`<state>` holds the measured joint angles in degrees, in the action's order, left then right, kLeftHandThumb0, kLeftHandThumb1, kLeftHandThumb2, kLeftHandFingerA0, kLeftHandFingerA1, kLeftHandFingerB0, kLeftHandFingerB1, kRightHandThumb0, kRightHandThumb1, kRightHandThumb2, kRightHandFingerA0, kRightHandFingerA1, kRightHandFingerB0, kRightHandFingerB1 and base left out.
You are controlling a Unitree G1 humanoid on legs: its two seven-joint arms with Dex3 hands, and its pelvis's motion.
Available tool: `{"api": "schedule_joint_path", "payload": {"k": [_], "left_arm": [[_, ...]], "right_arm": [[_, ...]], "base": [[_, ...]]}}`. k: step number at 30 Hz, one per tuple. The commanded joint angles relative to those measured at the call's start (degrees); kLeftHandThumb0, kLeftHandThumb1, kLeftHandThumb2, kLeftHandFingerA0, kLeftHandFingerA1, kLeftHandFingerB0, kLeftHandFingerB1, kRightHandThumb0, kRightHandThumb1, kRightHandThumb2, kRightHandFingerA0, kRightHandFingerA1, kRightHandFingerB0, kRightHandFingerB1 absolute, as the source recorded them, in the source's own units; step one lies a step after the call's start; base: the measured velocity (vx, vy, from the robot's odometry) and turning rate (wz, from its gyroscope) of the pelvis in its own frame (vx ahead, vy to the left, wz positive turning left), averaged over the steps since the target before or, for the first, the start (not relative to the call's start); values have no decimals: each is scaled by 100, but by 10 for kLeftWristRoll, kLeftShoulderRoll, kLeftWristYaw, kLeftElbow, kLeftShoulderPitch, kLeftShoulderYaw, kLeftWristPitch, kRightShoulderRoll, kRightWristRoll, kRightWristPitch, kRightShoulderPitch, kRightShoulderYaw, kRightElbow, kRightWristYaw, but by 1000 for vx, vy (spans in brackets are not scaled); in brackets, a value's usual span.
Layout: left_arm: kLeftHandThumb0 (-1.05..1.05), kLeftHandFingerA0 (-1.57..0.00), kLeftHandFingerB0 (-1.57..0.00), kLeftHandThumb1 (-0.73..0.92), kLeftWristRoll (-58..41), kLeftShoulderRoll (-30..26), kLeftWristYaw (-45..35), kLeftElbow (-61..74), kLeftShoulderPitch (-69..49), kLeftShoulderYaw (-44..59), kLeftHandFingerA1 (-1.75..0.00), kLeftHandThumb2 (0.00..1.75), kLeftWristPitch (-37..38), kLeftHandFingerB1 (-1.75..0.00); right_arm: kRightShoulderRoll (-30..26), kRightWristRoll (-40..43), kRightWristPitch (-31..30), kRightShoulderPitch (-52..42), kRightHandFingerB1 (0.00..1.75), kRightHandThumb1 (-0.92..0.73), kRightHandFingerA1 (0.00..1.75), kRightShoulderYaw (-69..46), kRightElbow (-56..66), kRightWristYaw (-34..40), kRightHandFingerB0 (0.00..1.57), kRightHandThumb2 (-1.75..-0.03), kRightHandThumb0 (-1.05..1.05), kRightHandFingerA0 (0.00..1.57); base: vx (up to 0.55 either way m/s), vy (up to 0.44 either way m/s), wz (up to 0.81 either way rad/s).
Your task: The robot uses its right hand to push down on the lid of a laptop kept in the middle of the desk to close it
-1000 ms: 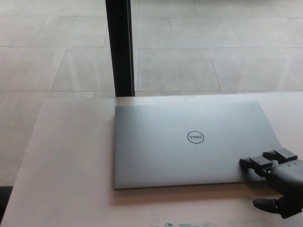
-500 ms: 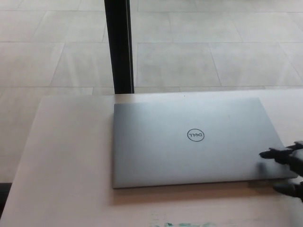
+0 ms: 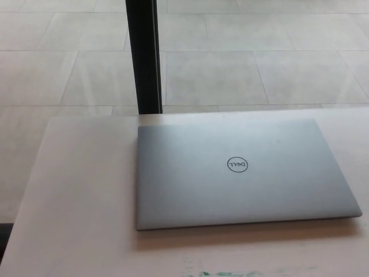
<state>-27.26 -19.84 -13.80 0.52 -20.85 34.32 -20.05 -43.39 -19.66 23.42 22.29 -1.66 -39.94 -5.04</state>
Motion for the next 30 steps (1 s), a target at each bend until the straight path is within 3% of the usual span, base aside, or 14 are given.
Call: {"api": "schedule_joint_path", "payload": {"k": [1,2,7,8,9,10,11,15,17,23,25,26,27,30], "left_arm": [[-93,-2,-5,65,-1,6,-5,-6,-20,8,-43,114,-3,-35],[-99,0,-2,89,1,9,0,-4,-22,8,-51,67,-3,-44],[-96,0,-9,68,0,8,-4,-17,-20,7,-36,117,-1,-30],[-101,0,-1,88,1,11,-1,-17,-22,7,-47,67,0,-42],[-91,0,-6,63,0,12,2,-19,-21,9,-40,114,0,-32],[-91,0,-6,63,0,12,2,-19,-21,9,-40,114,0,-32],[-102,0,0,87,-6,17,-1,-22,-18,12,-49,67,3,-43],[-102,-1,-4,88,-6,14,15,-5,-21,12,-49,67,-21,-43],[-102,0,-2,87,-3,10,9,-16,-20,15,-51,66,-12,-43],[-94,-4,0,63,-1,12,13,-48,-16,18,-58,115,-9,-39],[-94,-9,0,63,-4,13,17,-47,-16,22,-61,114,-14,-42],[-103,-5,-3,85,1,12,21,-56,-14,23,-57,66,-11,-45],[-93,-4,-1,63,1,9,22,-56,-11,24,-57,114,-15,-46],[-88,0,-3,63,0,8,25,-51,-8,23,-52,113,-23,-41]], "right_arm": [[-39,242,35,-115,48,-91,74,-286,-64,12,44,-67,-85,28],[-38,252,36,-123,52,-91,80,-306,-82,10,45,-67,-87,27],[-35,253,43,-130,65,-71,81,-346,-140,22,41,-107,-90,36],[-37,254,19,-135,70,-86,87,-366,-169,42,43,-69,-96,28],[-38,250,13,-138,73,-72,77,-372,-184,55,39,-118,-91,26],[-38,247,15,-137,73,-72,77,-377,-186,53,39,-118,-91,26],[-37,258,16,-134,75,-74,80,-395,-221,64,39,-118,-90,28],[-18,274,-10,-136,82,-76,85,-438,-258,95,31,-121,-105,20],[-2,299,-29,-138,96,-91,114,-471,-274,92,13,-63,-105,14],[17,297,-20,-142,102,-86,122,-496,-291,83,15,-64,-103,15],[19,292,-22,-141,83,-65,90,-496,-293,76,25,-112,-97,26],[22,282,-18,-144,84,-71,91,-488,-293,78,23,-118,-105,24],[31,284,-13,-140,103,-89,122,-490,-290,68,10,-62,-101,10],[43,279,4,-135,97,-85,113,-485,-302,59,21,-63,-101,13]], "base": [[0,0,0],[0,0,0],[0,0,0],[0,0,0],[0,0,0],[0,0,0],[0,0,0],[0,0,0],[0,0,0],[0,0,0],[0,0,0],[0,0,0],[0,0,0],[0,0,0]]}}
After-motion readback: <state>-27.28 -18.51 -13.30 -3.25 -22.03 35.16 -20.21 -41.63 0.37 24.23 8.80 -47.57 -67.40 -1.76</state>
